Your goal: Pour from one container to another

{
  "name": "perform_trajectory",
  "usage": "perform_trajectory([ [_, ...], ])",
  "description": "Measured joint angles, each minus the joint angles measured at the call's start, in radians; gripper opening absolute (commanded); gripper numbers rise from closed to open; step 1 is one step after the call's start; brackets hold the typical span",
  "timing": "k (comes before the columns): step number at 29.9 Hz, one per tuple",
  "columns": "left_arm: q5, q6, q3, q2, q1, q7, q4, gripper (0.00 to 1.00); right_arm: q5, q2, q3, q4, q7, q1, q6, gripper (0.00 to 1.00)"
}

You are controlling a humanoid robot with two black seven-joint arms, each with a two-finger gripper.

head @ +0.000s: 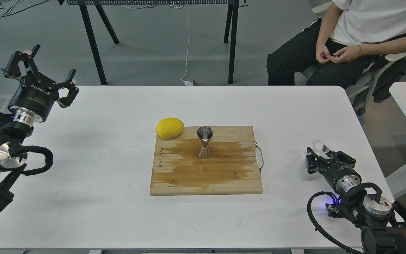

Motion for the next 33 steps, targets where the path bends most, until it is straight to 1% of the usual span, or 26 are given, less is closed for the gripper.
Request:
perform_trajectory([
  [4,0.0,0.001,0.0,0.0,0.0,0.0,0.0,1.0,-0.001,0.001,0.003,-0.003,0.002,0.003,-0.026,0.59],
  [8,0.0,0.001,0.0,-0.001,0.0,0.0,0.0,1.0,-0.001,0.001,0.003,-0.012,0.006,0.012,-0.035,0.75],
  [12,0.0,0.001,0.0,0.001,0.0,0.0,0.0,1.0,-0.001,0.001,-0.001,-0.036,0.007,0.032,-0.036,0.77],
  [14,0.0,0.001,0.0,0.001,0.0,0.0,0.0,1.0,-0.001,0.001,-0.004,-0.041,0.007,0.035,-0.034,0.84],
  [15,0.0,0.002,0.0,0.001,0.0,0.001,0.0,1.0,-0.001,0.001,-0.005,-0.041,0.008,0.036,-0.032,0.83],
  [16,0.0,0.002,0.0,0.001,0.0,0.001,0.0,1.0,-0.001,0.001,-0.006,-0.041,0.008,0.037,-0.029,0.81],
  [20,0.0,0.003,0.0,0.001,-0.001,0.001,0.0,1.0,-0.001,0.002,-0.01,-0.038,0.009,0.037,-0.022,0.61],
  [22,0.0,0.003,0.0,0.001,-0.001,0.001,0.0,1.0,-0.001,0.003,-0.01,-0.037,0.009,0.037,-0.021,0.56],
  [23,0.0,0.003,0.0,0.001,-0.001,0.001,0.0,1.0,-0.001,0.003,-0.011,-0.037,0.009,0.037,-0.02,0.51],
  [25,0.0,0.002,0.0,0.001,-0.001,0.001,0.0,1.0,-0.001,0.003,-0.012,-0.037,0.009,0.037,-0.02,0.37],
  [27,0.0,0.002,0.0,0.001,-0.001,0.0,0.0,1.0,-0.001,0.004,-0.012,-0.037,0.008,0.036,-0.019,0.36],
  [28,0.0,0.001,0.0,0.001,-0.001,0.0,0.0,1.0,-0.001,0.005,-0.012,-0.037,0.008,0.036,-0.019,0.37],
  [29,0.0,0.001,0.0,0.001,-0.001,0.0,0.0,1.0,-0.001,0.007,-0.012,-0.037,0.007,0.036,-0.019,0.42],
  [31,0.0,0.001,0.0,0.001,0.0,0.0,0.0,1.0,-0.001,0.012,-0.013,-0.037,0.007,0.036,-0.018,0.61],
  [32,0.0,0.001,0.0,0.001,0.0,0.0,0.0,1.0,-0.001,0.014,-0.012,-0.038,0.007,0.036,-0.018,0.66],
  [33,0.0,0.001,0.0,0.001,0.0,0.0,0.0,1.0,-0.001,0.016,-0.013,-0.039,0.007,0.036,-0.018,0.68],
])
